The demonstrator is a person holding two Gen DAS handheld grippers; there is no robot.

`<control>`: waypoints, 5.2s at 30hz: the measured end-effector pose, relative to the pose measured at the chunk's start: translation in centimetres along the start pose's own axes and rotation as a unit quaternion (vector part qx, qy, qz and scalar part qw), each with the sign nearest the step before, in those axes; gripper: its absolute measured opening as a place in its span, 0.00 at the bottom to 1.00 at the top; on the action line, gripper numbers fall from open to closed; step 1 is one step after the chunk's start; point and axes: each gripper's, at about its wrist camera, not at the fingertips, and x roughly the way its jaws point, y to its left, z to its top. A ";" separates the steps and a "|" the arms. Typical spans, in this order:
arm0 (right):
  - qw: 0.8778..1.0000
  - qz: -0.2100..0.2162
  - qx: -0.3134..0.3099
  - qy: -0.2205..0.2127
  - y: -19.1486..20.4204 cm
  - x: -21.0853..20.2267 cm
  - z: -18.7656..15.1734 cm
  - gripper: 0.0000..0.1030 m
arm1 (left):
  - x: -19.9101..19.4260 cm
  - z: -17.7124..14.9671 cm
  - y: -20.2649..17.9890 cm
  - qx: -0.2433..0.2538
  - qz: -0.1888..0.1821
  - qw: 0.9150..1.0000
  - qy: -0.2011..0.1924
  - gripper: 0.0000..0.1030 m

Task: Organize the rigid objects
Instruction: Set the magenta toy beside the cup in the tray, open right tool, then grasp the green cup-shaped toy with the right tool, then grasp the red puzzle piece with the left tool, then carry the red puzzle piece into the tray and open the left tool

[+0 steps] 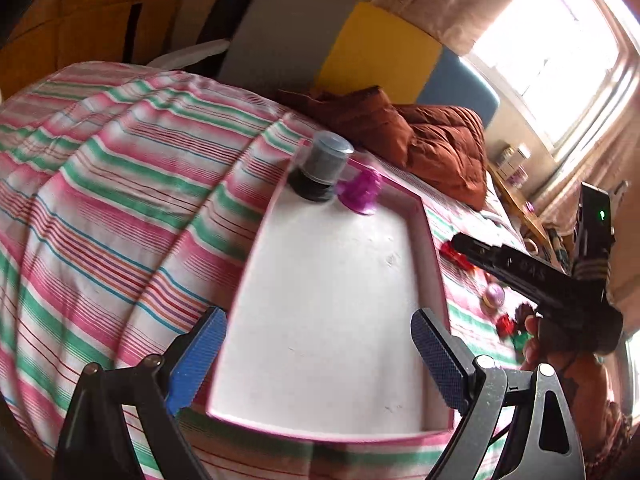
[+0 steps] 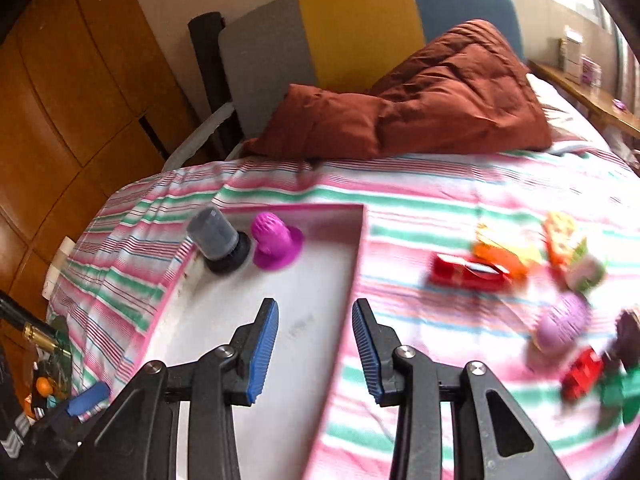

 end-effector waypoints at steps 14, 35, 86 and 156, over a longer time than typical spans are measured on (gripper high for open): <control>0.998 -0.061 0.031 0.005 -7.3 -5.5 -9.1 0.37 | 0.1 -3.3 -6.5 0.081 -0.055 0.995 0.027 0.97; 0.967 -0.238 0.082 -0.050 -23.9 -10.7 -7.8 0.37 | 0.3 -6.8 -14.5 0.187 -0.075 0.978 0.052 0.98; 0.964 -0.185 0.129 -0.144 -27.6 -11.3 -11.9 0.34 | 16.0 -7.3 -31.0 0.298 -0.079 0.945 0.112 0.98; 0.958 -0.235 0.096 -0.131 -25.7 -10.8 -12.2 0.34 | 9.8 5.1 -5.2 0.101 0.042 0.993 0.043 0.31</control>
